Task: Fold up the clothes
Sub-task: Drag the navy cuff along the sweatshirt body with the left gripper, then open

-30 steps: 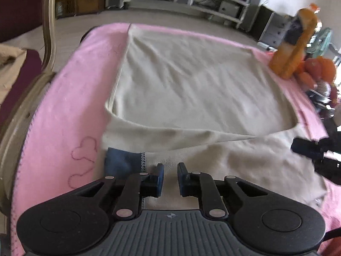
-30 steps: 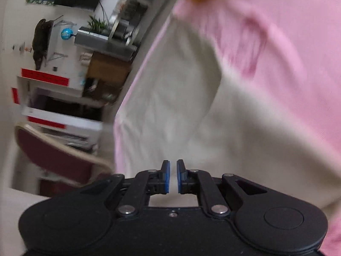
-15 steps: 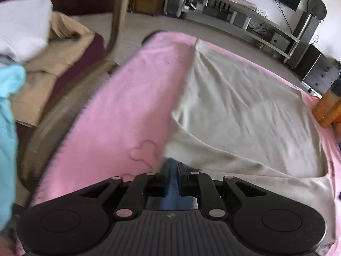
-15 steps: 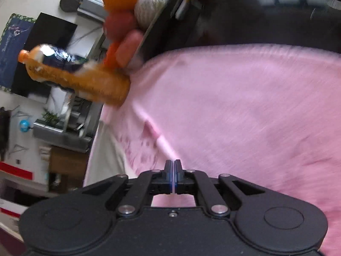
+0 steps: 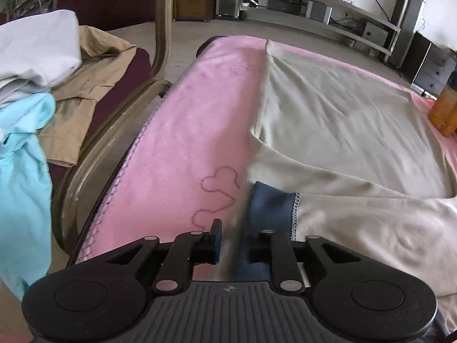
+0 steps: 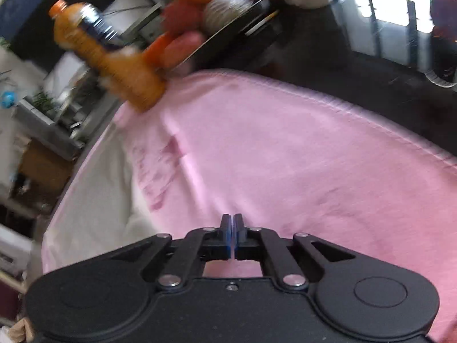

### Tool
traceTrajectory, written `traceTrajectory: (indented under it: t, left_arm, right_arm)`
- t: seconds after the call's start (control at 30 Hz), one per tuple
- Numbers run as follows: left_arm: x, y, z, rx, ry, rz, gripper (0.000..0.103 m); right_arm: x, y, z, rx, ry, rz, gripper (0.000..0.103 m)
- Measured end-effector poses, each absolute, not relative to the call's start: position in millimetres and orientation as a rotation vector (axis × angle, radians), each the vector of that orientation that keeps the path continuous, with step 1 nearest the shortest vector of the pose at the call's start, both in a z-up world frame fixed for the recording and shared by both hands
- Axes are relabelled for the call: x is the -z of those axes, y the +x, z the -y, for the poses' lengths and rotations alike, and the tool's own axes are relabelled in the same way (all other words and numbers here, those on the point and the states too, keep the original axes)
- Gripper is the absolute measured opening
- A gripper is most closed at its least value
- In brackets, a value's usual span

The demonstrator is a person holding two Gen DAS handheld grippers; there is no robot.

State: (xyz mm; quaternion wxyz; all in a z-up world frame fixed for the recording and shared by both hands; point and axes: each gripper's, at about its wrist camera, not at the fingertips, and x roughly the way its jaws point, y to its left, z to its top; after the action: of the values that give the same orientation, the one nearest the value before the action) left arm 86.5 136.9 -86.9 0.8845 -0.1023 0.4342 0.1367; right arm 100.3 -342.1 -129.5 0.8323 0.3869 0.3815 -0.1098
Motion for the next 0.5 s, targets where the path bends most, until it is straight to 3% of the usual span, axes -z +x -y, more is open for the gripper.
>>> traceTrajectory:
  t: [0.27,0.3,0.33,0.5]
  left_arm:
    - [90.3,70.4,-109.7,-0.159,-0.18,-0.956,0.021]
    - [93.0,70.6,-110.6,-0.171,-0.171,-0.965,0.022]
    - [93.4,69.8,-113.0,-0.178,-0.172,-0.964,0.025]
    - [90.1,55.3,-123.5,-0.323,-0.127,-0.979,0.023]
  right_arm:
    - [138.8,95.5,323.9,-0.09,0.948,-0.924,0.009]
    - [140.3,97.7,322.2,-0.059,0.923,-0.949,0.008]
    - [141.4,98.6,322.8,-0.014,0.893,-0.96,0.0]
    - [124.6,90.5,335.4,0.282,0.718,-0.912,0.001]
